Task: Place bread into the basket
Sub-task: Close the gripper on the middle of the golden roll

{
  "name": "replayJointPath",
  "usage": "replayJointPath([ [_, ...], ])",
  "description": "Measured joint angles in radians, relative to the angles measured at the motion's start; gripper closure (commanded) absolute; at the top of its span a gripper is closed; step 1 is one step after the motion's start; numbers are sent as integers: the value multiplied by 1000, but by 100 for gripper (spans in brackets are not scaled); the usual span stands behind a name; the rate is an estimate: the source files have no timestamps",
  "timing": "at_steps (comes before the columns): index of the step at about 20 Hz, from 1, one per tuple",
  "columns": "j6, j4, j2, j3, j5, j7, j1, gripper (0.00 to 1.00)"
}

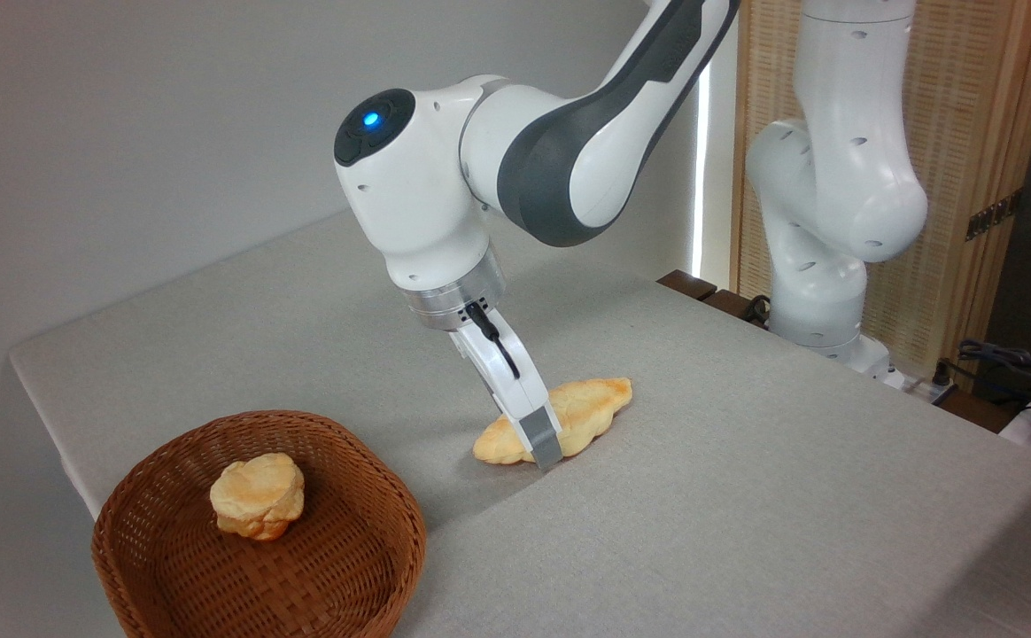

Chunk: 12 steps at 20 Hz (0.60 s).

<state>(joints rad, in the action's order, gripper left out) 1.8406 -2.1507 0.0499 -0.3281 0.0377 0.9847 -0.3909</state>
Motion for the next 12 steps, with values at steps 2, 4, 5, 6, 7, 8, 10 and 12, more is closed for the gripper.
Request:
replayJointPath([
  [2, 0, 0, 0, 0, 0, -13, 0, 0],
  [4, 0, 0, 0, 0, 0, -18, 0, 1],
  [5, -2, 0, 0, 0, 0, -20, 0, 3],
  [6, -4, 0, 0, 0, 0, -20, 0, 16],
  [7, -9, 0, 0, 0, 0, -20, 0, 21],
  [8, -12, 0, 0, 0, 0, -20, 0, 35],
  [10, -15, 0, 0, 0, 0, -20, 0, 44],
  [12, -15, 0, 0, 0, 0, -20, 0, 46],
])
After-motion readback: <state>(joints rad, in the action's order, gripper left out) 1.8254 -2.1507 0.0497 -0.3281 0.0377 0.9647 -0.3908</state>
